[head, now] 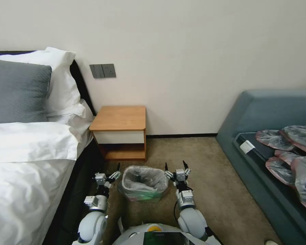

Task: Pick up the garbage bag from the table and place it over the trash can.

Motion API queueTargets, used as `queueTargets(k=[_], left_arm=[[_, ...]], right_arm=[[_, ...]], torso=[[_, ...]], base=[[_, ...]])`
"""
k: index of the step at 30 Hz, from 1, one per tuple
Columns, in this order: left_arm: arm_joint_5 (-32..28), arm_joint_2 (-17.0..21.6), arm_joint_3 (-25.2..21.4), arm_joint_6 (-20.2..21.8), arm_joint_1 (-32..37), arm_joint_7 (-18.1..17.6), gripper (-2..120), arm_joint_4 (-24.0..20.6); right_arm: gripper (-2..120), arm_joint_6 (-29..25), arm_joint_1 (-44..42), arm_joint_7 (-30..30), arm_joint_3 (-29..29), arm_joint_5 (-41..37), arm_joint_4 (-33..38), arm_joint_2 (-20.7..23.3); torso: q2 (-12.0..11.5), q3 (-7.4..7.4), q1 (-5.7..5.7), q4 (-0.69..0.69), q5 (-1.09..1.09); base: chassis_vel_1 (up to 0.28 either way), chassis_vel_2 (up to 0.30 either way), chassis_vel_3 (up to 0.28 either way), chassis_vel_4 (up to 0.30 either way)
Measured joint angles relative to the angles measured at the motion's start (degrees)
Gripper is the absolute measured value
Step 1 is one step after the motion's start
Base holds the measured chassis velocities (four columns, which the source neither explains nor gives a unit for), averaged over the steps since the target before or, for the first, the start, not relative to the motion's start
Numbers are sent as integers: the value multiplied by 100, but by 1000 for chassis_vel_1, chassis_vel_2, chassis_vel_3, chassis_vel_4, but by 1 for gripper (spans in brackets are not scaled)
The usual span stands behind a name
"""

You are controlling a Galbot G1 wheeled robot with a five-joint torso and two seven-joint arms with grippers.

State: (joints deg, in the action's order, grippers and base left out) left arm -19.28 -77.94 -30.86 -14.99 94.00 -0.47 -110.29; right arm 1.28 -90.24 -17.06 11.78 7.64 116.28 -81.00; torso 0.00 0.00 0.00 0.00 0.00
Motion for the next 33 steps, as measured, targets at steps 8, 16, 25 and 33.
queueTargets(k=[8,16,25,33], left_arm=[[0,0,0,4,0,-2,99,-1],[0,0,1,8,1,-3,99,-1],[0,0,1,8,1,-4,99,-1],[0,0,1,9,1,-4,99,-1]], right_arm=[[100,0,1,4,-1,-2,3,3],[100,0,1,6,-3,-5,5,4],[100,1,1,6,-3,-5,6,4],[100,1,1,6,-4,-5,5,4]], torso=[[0,0,0,0,0],[0,0,0,0,0],[0,0,0,0,0],[0,0,0,0,0]], base=[[0,0,0,0],[0,0,0,0],[0,0,0,0],[0,0,0,0]])
